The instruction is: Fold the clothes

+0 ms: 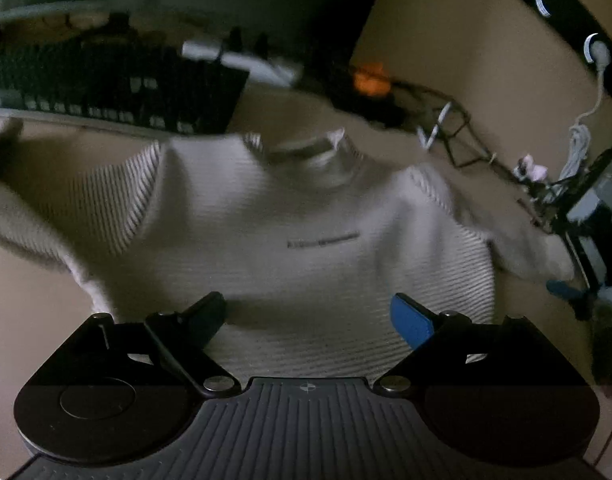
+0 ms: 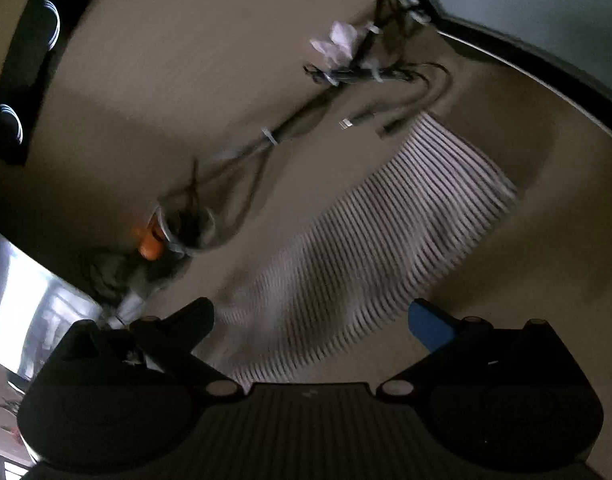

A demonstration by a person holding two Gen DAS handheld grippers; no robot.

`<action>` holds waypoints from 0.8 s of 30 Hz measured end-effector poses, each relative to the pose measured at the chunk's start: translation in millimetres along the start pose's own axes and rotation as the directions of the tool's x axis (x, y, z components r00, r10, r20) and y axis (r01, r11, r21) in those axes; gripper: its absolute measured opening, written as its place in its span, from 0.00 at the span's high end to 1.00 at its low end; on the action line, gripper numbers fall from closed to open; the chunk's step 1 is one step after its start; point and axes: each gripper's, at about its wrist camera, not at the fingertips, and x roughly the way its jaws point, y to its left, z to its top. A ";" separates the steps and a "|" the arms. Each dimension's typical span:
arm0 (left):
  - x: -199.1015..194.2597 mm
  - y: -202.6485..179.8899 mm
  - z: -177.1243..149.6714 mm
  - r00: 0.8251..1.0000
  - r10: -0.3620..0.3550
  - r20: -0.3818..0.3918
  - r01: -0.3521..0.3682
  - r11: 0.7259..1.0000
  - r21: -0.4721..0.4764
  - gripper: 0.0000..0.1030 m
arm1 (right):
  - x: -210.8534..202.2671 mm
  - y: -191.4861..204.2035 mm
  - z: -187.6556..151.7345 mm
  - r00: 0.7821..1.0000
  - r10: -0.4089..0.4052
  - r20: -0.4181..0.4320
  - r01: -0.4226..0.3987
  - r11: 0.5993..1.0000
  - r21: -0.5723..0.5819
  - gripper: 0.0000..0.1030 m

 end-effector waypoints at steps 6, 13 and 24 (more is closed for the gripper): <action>1.8 2.1 1.9 0.999 0.033 -0.019 -0.034 0.998 -0.060 0.07 | 51.9 6.6 25.2 0.978 0.201 -0.045 -0.200 0.979 0.031 0.00; 3.6 -5.3 0.1 0.998 0.066 -0.009 -0.066 0.997 -0.050 0.06 | 73.0 85.4 8.4 0.869 0.459 -0.183 -0.476 0.877 -0.060 0.00; 0.4 -2.3 -7.5 0.999 0.029 0.016 -0.029 1.000 -0.006 0.03 | 43.9 204.7 -90.4 0.788 0.325 -0.523 -0.595 0.618 -0.513 0.00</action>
